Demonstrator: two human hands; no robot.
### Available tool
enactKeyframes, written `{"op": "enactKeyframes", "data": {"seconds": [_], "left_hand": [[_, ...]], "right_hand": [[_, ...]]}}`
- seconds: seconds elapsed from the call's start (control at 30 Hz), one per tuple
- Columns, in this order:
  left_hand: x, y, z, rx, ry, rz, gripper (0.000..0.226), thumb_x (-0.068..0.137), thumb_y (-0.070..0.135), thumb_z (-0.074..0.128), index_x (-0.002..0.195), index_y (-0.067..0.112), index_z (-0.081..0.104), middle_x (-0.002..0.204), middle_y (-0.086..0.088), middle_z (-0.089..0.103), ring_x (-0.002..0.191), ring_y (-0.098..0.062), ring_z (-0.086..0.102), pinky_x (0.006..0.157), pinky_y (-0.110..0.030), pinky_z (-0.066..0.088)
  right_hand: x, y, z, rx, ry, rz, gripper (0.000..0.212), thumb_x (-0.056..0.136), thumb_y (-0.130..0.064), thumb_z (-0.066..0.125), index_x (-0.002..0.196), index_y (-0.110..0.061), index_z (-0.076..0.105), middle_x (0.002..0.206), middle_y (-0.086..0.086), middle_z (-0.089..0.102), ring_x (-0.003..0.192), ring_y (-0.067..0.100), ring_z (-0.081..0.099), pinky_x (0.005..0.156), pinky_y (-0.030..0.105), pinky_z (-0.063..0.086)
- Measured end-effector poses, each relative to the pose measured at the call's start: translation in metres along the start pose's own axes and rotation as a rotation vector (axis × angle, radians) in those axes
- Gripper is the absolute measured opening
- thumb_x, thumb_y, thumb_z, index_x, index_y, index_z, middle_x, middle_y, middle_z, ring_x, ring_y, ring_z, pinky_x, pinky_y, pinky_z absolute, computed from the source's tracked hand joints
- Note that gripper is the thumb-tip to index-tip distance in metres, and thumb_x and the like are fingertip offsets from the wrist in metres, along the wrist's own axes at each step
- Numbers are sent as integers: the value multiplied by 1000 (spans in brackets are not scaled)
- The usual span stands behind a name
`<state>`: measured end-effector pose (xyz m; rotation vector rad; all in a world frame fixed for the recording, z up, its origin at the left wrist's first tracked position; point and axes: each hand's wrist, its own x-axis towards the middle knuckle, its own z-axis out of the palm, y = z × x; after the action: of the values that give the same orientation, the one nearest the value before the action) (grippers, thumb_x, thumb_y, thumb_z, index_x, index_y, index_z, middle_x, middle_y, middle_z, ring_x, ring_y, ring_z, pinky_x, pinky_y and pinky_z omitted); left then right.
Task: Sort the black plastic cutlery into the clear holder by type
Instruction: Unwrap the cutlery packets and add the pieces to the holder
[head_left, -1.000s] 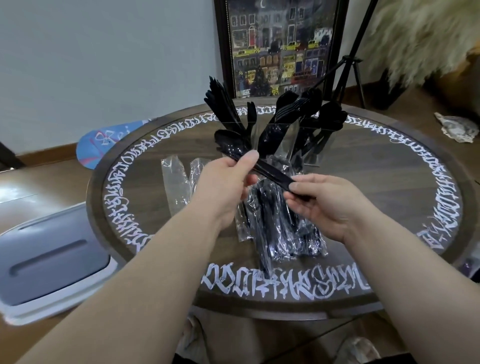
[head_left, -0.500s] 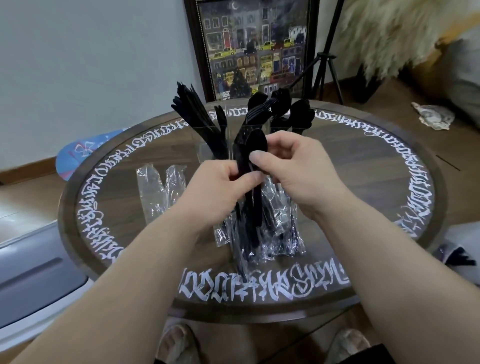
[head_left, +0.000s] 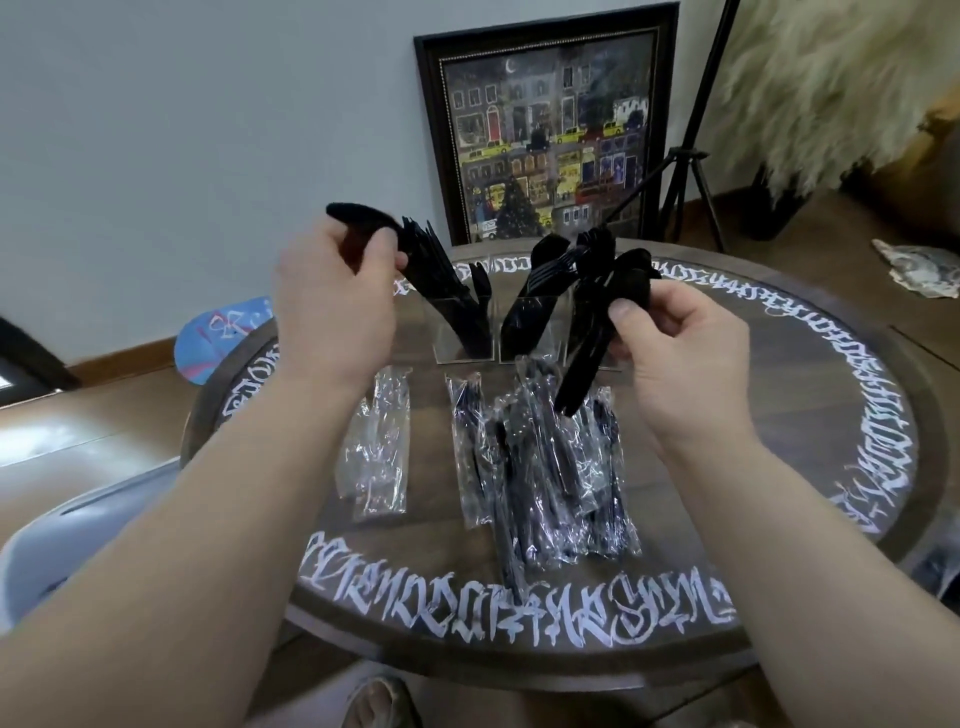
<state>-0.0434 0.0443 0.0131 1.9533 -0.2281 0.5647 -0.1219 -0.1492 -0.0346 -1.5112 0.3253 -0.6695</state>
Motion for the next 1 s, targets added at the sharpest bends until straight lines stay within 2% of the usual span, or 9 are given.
{"op": "enactKeyframes", "data": {"seconds": [0.1,0.27,0.37,0.53,0.67,0.77,0.87,0.93,1.0], "left_hand": [[23,-3,12,102,-93,67,9,88,12,53,88,14,62,76,7,68,75,-7,66,80,-32,54],[30,-16,32,130,-176,20,18,87,8,56,80,24,56,70,12,64,77,-12,69,83,-40,54],[38,-14,28,48,-97,-35,10,85,8,55,86,16,60,70,7,65,74,-11,69,78,-39,56],[49,-1,13,-13,34,86,11,81,11,54,85,16,63,69,5,65,66,-7,64,69,-29,53],[40,-20,33,226,-159,1,11,82,21,57,78,18,66,72,-1,69,76,-22,66,76,-38,51],[33,-33,46,372,-224,-56,16,90,23,57,83,15,69,80,-4,71,83,-25,65,77,-34,48],[36,-38,55,442,-254,-53,20,91,27,59,97,12,71,91,-7,72,89,-25,65,77,-30,44],[35,-42,57,406,-236,-82,26,89,29,64,110,14,68,93,-2,71,92,-20,64,82,-26,44],[29,-41,55,318,-151,-112,29,85,30,69,109,16,62,82,9,62,82,-13,60,74,-12,39]], "right_hand": [[1,-1,3,-7,-4,-19,23,87,-7,65,77,-27,71,81,2,72,81,25,67,82,50,55],[4,-1,6,1,-7,-21,22,87,-6,65,80,-26,70,75,-6,71,77,14,66,82,46,57],[8,0,6,4,-4,-12,23,87,-6,65,78,-26,70,72,-9,70,74,12,64,80,45,57],[12,4,6,-9,-2,-2,24,87,-6,65,76,-27,70,72,-8,69,73,12,63,80,45,56],[13,7,10,-5,-22,5,23,87,-4,64,79,-26,70,70,-11,70,72,7,64,77,32,57],[14,8,11,-27,-35,-14,22,87,-5,65,80,-25,70,69,-14,69,69,0,62,69,19,52],[16,10,13,-52,-58,-19,22,87,-6,65,80,-26,70,66,-18,68,67,-3,61,67,15,50],[17,12,15,-67,-76,-19,24,87,-6,65,79,-28,69,65,-20,67,65,-4,61,66,15,50],[18,14,16,-73,-95,-23,27,87,-6,65,77,-31,68,65,-22,67,64,-5,60,65,14,47]]}}
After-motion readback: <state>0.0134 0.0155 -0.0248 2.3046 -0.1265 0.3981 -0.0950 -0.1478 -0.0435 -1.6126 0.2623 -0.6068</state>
